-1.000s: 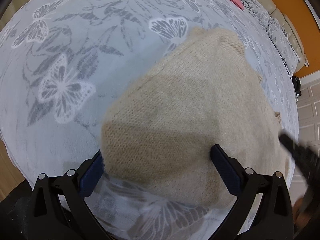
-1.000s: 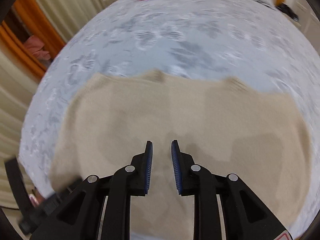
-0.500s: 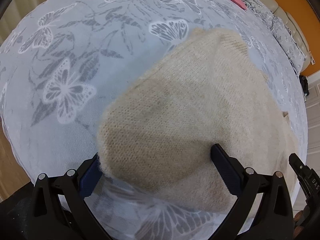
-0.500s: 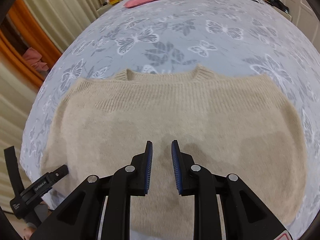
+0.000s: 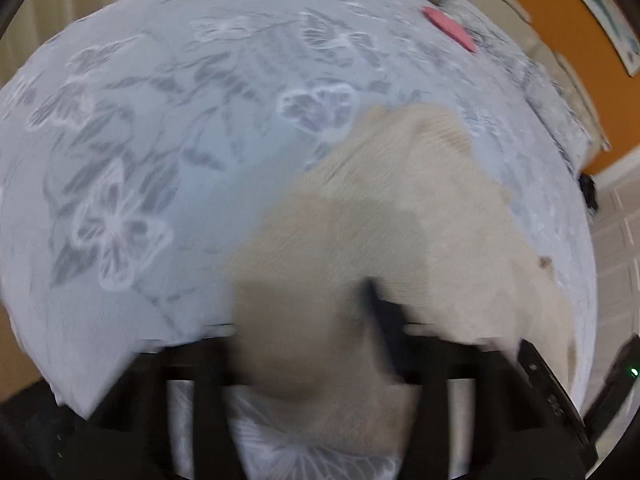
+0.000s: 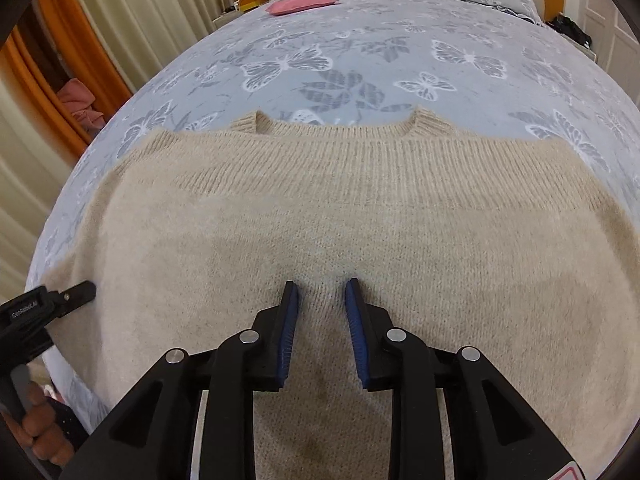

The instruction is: Fold small clothes

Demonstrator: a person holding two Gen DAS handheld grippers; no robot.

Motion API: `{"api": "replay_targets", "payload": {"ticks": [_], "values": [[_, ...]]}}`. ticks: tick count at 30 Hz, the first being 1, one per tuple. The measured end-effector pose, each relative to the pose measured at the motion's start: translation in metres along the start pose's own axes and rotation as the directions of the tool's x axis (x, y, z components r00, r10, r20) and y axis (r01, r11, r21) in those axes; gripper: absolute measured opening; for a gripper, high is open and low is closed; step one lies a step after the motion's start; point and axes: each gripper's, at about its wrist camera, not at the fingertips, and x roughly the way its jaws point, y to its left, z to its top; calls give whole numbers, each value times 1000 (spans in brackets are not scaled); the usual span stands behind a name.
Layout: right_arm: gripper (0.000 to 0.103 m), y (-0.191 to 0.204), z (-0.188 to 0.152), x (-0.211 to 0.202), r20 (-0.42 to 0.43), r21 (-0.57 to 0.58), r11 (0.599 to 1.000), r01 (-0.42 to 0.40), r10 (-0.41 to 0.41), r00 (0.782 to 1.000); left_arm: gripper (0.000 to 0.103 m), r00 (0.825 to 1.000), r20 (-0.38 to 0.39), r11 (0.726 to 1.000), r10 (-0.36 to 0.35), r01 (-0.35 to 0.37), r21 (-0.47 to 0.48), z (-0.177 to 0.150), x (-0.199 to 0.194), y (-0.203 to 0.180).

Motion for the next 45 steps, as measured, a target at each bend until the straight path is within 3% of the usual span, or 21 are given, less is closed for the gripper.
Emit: {"api": "replay_targets", "payload": {"ticks": [6, 9, 13, 18, 22, 25, 27, 28, 29, 31, 32, 34, 36, 38, 41, 43, 45], "values": [[25, -8, 1, -1, -9, 58, 998, -39, 39, 999, 18, 986, 86, 988, -146, 150, -41, 9, -52, -16], [25, -10, 1, -1, -13, 77, 996, -54, 55, 998, 17, 967, 130, 975, -218, 213, 57, 10, -89, -61], [25, -20, 2, -1, -18, 135, 985, -104, 108, 994, 17, 938, 144, 937, -316, 285, 204, -1, -126, -129], [25, -36, 3, 1, -22, 233, 954, -191, 201, 979, 17, 924, 121, 889, -362, 303, 344, -31, -140, -194], [25, -44, 4, 2, -28, 275, 930, -244, 261, 965, 16, 927, 75, 862, -367, 309, 402, -55, -134, -228], [26, -56, 4, 4, -29, 339, 889, -307, 336, 941, 15, 934, 32, 853, -355, 310, 420, -70, -118, -251], [25, -71, 3, 2, -19, 409, 839, -359, 402, 916, 15, 938, 18, 849, -347, 305, 431, -79, -111, -258], [25, -87, -2, -1, 5, 484, 782, -393, 447, 894, 15, 941, 9, 847, -338, 300, 439, -85, -107, -265], [27, -100, -6, -6, 26, 530, 746, -402, 460, 888, 15, 942, 3, 844, -337, 300, 444, -89, -106, -270], [29, -134, -18, -23, 97, 621, 671, -406, 448, 889, 15, 943, -6, 837, -334, 299, 457, -97, -102, -277], [33, -156, -23, -38, 134, 652, 651, -388, 404, 905, 15, 943, -13, 833, -332, 300, 466, -102, -100, -283], [38, -187, -25, -69, 189, 651, 676, -345, 296, 936, 15, 944, -30, 823, -327, 300, 482, -113, -93, -293], [56, -205, -29, -88, 232, 644, 693, -324, 227, 946, 15, 947, -55, 816, -317, 302, 493, -124, -84, -301], [59, -220, -37, -95, 274, 658, 658, -366, 243, 930, 16, 953, -83, 811, -292, 292, 508, -137, -72, -305], [60, -226, -41, -85, 289, 662, 593, -459, 363, 886, 20, 963, -187, 782, -192, 266, 564, -165, -35, -310], [66, -220, -37, -79, 271, 645, 597, -477, 406, 873, 21, 961, -251, 758, -112, 246, 603, -187, -11, -304], [69, -213, -35, -70, 243, 633, 601, -489, 445, 862, 21, 965, -235, 750, -114, 239, 617, -196, -9, -293]]}}
